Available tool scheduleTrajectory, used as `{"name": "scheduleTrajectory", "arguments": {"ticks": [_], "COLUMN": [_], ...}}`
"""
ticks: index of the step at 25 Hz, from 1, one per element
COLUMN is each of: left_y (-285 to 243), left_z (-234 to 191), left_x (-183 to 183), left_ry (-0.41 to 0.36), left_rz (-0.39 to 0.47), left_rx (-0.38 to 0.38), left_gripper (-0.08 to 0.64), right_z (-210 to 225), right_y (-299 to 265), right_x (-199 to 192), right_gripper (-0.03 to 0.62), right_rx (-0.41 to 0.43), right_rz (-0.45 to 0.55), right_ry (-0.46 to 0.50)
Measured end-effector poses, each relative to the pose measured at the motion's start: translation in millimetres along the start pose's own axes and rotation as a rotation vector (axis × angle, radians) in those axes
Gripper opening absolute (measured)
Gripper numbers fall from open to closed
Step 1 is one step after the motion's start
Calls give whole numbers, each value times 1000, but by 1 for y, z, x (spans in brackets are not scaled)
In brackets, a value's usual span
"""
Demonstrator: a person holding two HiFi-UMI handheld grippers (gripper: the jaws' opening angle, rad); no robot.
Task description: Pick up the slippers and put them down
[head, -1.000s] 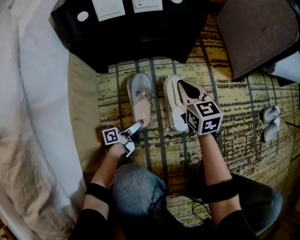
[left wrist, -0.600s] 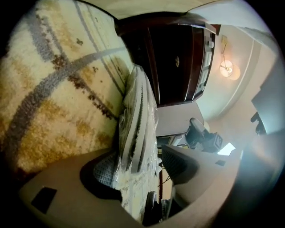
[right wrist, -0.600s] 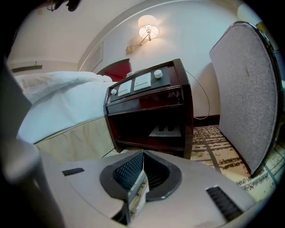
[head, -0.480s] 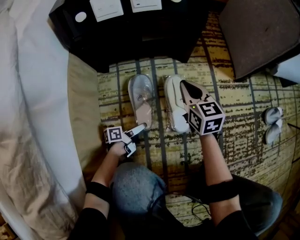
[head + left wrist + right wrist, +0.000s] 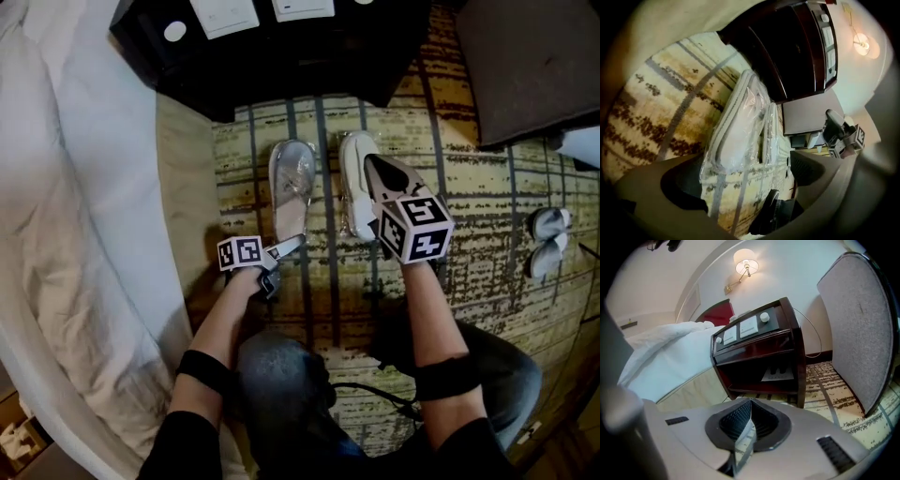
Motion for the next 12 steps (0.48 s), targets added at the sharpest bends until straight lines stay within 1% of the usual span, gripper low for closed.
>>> {"name": "scheduleTrajectory", "arguments": {"ticks": [2, 4, 6, 7, 8, 10, 12], "left_y": [17, 37, 54, 63, 72, 95, 122], "left_z": [15, 36, 62, 76, 91, 123, 157], "left_x": [-8, -5, -4, -7, -11, -17, -18], "left_ry": [13, 20, 30, 30, 22, 3, 3], "left_rz": [-4, 28, 42, 32, 16, 1, 25], "left_rx": [73, 146, 201, 221, 235, 236, 218], "left_gripper": [581, 581, 582, 597, 597, 598, 598], "right_z": [-10, -21, -32, -38, -45, -60, -75], "right_y": [15, 30, 48, 58, 69, 90, 108], "right_x": [17, 40, 66, 78, 90, 118, 150], "right_gripper": [3, 3, 3, 3, 3, 3, 3], "right_rx": [7, 18, 24, 26, 26, 31, 37], "right_rz": [-18, -30, -46, -56, -65, -75, -77], "right_ry": [-16, -18, -14, -15, -17, -17, -9]}}
Point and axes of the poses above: the fingertips, and each gripper's own axes: y backward along the fingers, z to its right, x out of its top, the point moved 7 cm from there along y, backward along the fingers, and after that the axes turned 2 degrees about y, right-handed, at the moved point
